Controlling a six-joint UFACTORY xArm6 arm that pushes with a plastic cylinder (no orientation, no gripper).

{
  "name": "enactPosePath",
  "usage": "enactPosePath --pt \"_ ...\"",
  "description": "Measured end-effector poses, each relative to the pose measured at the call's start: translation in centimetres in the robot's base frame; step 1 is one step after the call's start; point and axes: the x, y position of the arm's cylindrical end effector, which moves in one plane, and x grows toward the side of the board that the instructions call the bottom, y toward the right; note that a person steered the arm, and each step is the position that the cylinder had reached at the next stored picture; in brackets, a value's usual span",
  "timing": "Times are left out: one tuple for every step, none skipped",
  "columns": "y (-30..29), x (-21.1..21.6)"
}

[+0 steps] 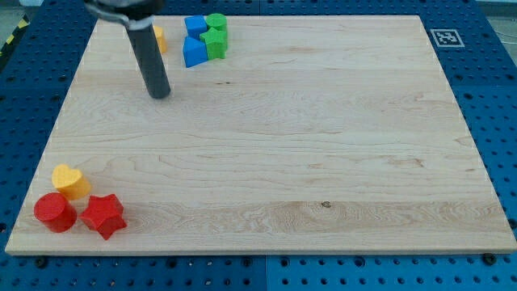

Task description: Move the yellow hexagon diagonally bottom left to the blue triangle

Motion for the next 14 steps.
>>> enactPosePath --pt "-2.2 -4.0" --pt "-6.4 -6.9" --pt "-9.5 -10.2" --pt "-8.9 -15.3" --pt "-7.0 -16.2" --pt "-7.0 -13.8" --pt "-6.9 -13.8" --pt "-6.8 -13.7" --pt "-6.4 -13.4" --pt "-6.1 -13.5" --pt "-4.3 -13.5" --pt "-4.2 -13.5" --pt "-4.2 -13.5" --pt "-3.9 -13.5"
